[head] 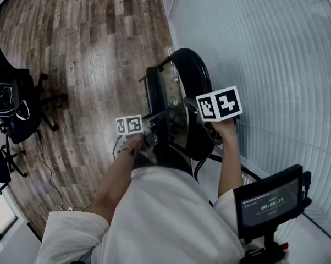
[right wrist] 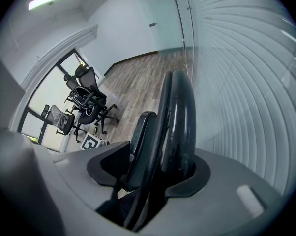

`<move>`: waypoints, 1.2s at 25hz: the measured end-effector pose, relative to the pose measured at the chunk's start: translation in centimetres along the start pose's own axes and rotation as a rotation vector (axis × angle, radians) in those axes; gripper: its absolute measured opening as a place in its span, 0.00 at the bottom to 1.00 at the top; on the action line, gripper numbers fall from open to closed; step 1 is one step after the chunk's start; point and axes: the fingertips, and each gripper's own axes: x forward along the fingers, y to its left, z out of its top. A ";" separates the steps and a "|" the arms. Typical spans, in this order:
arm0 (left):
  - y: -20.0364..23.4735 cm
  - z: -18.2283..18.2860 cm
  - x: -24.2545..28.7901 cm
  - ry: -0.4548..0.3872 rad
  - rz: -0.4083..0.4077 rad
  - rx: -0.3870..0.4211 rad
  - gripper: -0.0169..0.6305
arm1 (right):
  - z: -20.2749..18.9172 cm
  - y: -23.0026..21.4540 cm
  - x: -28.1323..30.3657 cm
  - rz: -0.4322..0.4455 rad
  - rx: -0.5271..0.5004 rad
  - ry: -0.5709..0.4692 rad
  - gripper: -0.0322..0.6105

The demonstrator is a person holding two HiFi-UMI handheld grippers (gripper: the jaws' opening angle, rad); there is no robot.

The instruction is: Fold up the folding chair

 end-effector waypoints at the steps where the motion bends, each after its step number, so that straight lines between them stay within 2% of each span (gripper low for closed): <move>1: -0.1 -0.1 0.3 0.007 0.000 0.001 0.32 | 0.0 -0.1 0.0 -0.002 0.000 0.001 0.38; 18: -0.8 -0.5 3.3 0.067 0.002 0.016 0.31 | 0.3 -0.9 0.0 -0.019 -0.005 0.009 0.41; 30: -1.1 -1.0 4.7 0.118 -0.002 0.080 0.31 | 0.1 -1.2 -0.1 -0.030 -0.007 0.011 0.42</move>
